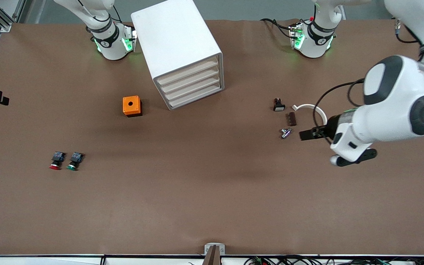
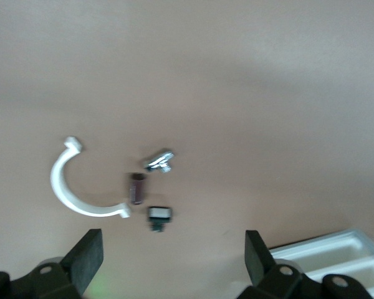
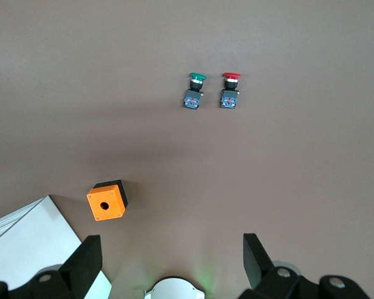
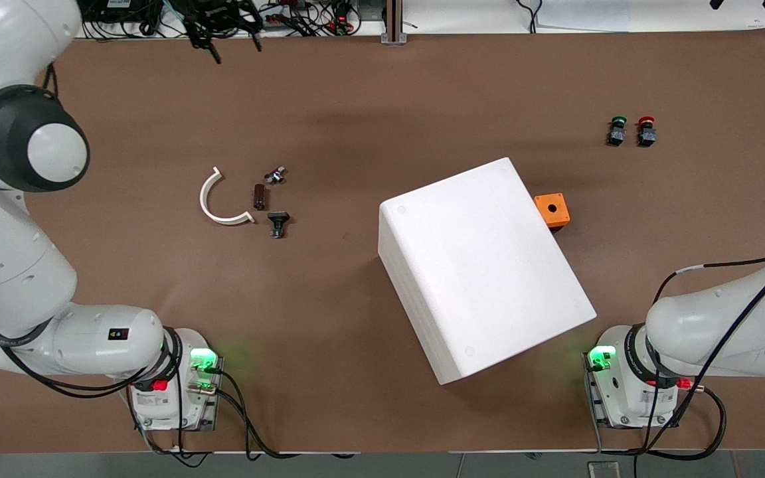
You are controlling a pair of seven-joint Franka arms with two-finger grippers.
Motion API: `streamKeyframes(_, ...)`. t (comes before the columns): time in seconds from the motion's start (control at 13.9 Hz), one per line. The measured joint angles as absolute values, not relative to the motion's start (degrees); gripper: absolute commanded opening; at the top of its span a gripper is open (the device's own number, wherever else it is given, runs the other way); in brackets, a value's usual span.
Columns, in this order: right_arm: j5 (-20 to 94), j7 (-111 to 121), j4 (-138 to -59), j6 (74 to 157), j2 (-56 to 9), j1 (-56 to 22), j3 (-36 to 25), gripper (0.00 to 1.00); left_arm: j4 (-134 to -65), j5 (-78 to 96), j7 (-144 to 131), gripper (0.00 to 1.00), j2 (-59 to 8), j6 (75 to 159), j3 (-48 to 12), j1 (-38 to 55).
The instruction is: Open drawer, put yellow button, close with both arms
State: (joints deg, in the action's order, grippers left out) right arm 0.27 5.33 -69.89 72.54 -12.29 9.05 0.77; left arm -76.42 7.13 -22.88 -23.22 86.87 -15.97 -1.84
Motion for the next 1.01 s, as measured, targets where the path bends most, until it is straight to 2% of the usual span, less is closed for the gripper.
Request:
streamKeyframes(0.22,0.3,5.3,-69.7,72.4,-10.7,9.1,0.8,1.0,-77.8,6.8,-13.7,1.0,-20.2,84.3,-15.9,-7.3)
streamKeyframes(0.43,0.3,5.3,-69.7,72.2,-9.7,9.0,0.8,1.0,-82.8,5.9,-5.0,1.0,-15.5,84.7,-15.9,-12.8)
streamKeyframes(0.58,0.3,5.3,-69.7,71.9,-9.3,9.1,0.8,1.0,-88.4,5.8,-1.4,1.0,-11.3,88.9,-15.9,-15.6)
streamKeyframes(0.79,0.3,5.3,-70.1,71.5,-9.1,9.1,0.8,1.0,-100.1,5.8,0.9,1.0,-4.2,99.5,-15.9,-17.7)
streamKeyframes(1.01,0.3,5.3,-70.6,71.4,-8.8,9.1,0.7,1.0,-103.7,5.8,1.0,1.0,-0.8,102.3,-16.0,-17.7)
